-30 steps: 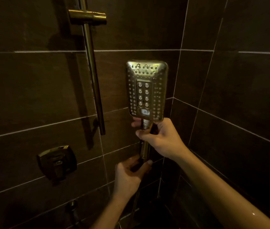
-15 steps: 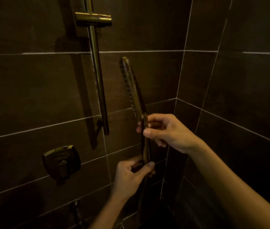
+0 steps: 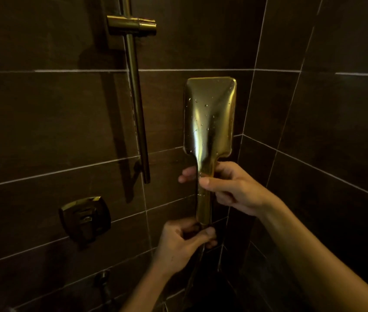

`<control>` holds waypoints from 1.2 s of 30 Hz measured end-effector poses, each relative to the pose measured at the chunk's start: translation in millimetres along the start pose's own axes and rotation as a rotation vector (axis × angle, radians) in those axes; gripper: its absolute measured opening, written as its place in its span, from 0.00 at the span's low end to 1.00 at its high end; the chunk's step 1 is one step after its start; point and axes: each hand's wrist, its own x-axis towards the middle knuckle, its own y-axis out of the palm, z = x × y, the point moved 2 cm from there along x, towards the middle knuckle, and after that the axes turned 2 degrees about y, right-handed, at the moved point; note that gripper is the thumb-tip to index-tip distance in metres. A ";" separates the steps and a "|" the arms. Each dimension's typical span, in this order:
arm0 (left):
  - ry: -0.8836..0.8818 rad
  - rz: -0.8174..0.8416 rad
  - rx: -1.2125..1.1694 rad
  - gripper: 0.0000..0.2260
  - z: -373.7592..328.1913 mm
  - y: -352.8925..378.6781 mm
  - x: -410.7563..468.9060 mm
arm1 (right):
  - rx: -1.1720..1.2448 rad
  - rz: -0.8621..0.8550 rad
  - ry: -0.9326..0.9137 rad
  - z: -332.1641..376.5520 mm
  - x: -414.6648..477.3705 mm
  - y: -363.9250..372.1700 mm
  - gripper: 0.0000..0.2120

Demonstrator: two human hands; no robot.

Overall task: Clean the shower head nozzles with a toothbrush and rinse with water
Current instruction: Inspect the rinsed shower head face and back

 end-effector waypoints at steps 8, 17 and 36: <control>-0.137 -0.228 -0.041 0.05 -4.2 10.6 -2.8 | -0.597 -0.411 -0.043 -1.5 0.4 16.9 0.08; -0.042 0.049 -0.059 0.12 -0.1 -1.2 -1.8 | -0.116 -0.065 0.094 4.7 -6.7 1.2 0.19; -0.236 0.558 -0.456 0.09 -1.6 18.4 -9.0 | 0.713 0.185 0.104 -27.1 4.9 20.8 0.16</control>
